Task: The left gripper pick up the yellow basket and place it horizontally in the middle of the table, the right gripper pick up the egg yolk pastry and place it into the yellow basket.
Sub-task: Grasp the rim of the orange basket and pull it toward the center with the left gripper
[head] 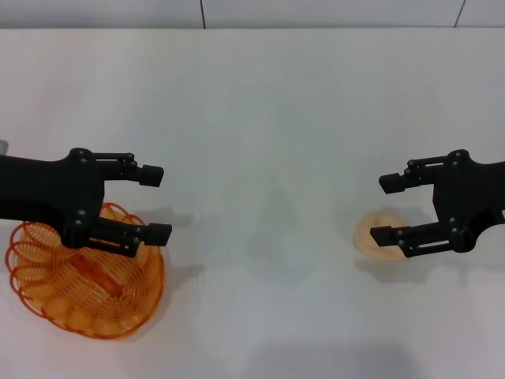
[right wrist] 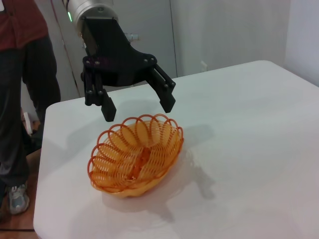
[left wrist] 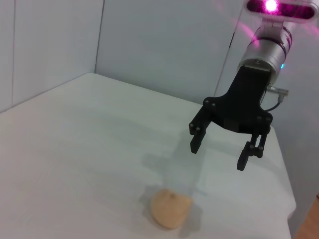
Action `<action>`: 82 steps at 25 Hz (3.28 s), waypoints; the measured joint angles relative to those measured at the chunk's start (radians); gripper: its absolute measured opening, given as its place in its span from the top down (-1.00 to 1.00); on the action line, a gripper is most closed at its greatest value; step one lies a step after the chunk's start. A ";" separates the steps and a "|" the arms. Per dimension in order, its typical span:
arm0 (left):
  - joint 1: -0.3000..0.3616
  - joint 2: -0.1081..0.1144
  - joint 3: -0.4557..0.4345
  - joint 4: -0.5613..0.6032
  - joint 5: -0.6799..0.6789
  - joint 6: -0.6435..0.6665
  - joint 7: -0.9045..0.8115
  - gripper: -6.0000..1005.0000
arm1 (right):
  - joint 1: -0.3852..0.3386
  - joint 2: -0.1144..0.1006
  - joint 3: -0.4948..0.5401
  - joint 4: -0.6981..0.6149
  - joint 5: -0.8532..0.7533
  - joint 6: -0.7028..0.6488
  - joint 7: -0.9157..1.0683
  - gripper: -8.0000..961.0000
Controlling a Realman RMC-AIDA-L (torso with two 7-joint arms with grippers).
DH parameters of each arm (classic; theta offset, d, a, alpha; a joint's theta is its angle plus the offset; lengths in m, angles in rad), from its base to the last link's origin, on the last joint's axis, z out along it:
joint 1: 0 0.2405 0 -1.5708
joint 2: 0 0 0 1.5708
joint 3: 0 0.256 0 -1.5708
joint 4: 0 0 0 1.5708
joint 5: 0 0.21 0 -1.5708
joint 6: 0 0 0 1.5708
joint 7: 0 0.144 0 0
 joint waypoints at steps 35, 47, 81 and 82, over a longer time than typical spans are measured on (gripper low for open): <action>-0.047 0.138 -0.061 0.240 0.589 0.033 -0.455 -0.67 | 0.008 0.000 0.001 -0.005 0.010 0.016 0.017 -0.51; -0.068 0.090 -0.055 0.193 0.668 -0.041 -0.448 -0.65 | 0.010 0.001 -0.006 0.002 0.009 0.026 0.026 -0.51; -0.103 0.041 -0.058 0.008 0.673 -0.233 -0.423 -0.19 | 0.003 0.000 0.001 0.015 0.009 0.026 0.026 -0.51; -0.103 0.041 -0.057 0.006 0.673 -0.236 -0.423 -0.15 | 0.003 0.000 0.001 0.015 0.009 0.026 0.026 -0.51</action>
